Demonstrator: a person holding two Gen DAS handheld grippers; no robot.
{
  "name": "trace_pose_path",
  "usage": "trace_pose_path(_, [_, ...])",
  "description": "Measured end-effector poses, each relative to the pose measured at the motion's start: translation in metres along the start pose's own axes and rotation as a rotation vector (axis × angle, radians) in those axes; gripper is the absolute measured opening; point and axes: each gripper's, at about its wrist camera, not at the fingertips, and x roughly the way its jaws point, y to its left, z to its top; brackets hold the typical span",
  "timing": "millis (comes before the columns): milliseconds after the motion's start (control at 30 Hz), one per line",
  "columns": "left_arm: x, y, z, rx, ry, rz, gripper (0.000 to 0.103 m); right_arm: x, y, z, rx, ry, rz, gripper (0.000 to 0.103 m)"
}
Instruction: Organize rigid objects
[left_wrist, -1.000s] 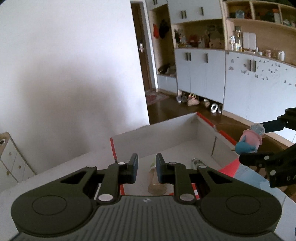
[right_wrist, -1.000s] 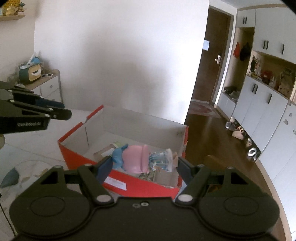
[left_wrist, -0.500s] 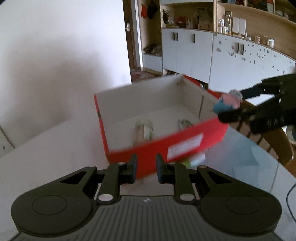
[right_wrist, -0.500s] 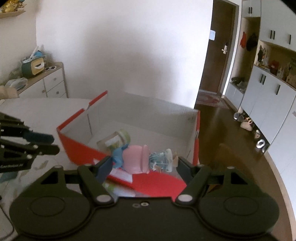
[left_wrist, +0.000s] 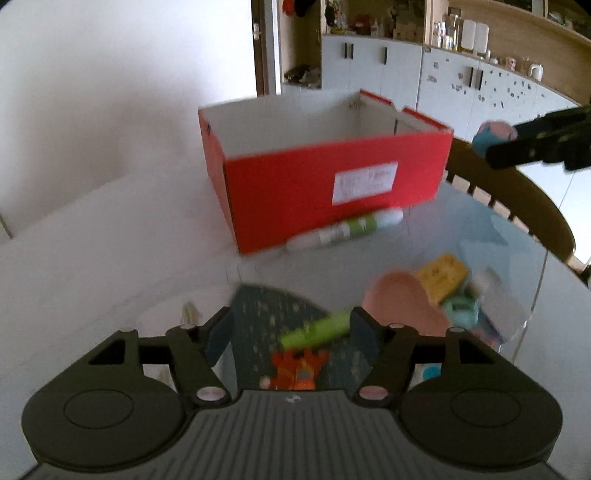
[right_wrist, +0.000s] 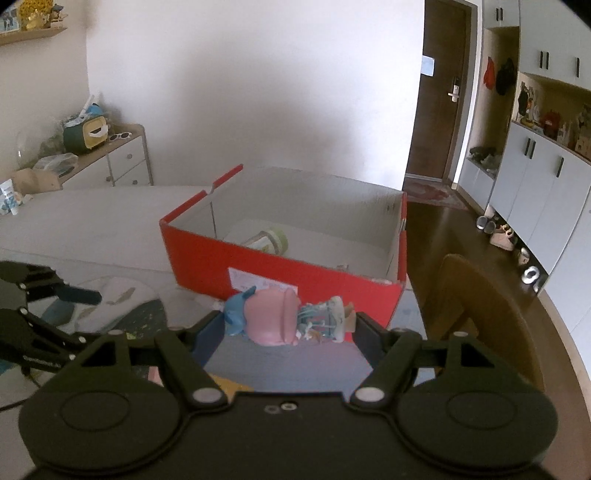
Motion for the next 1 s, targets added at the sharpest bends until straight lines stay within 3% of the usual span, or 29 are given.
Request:
trace_pose_path(367, [0.025, -0.001, -0.041, 0.004, 0.081, -0.006, 0.068, -0.004, 0.003, -0.018, 0.016, 0.022, 0.009, 0.075])
trace_pose_path(567, [0.029, 0.002, -0.042, -0.03, 0.073, -0.01, 0.068, -0.003, 0.003, -0.022, 0.022, 0.029, 0.011, 0.075])
trace_pose_path(767, [0.028, -0.001, -0.041, -0.027, 0.061, -0.007, 0.048, -0.004, 0.003, -0.027, 0.02, 0.031, 0.012, 0.075])
trace_pose_path(933, [0.027, -0.005, -0.041, -0.018, 0.059, -0.002, 0.046, -0.004, 0.002, -0.029, 0.025, 0.035, 0.017, 0.075])
trace_pose_path(1000, [0.026, -0.005, -0.041, -0.018, 0.057, 0.0, 0.036, -0.004, 0.003, -0.03, 0.025, 0.037, 0.018, 0.075])
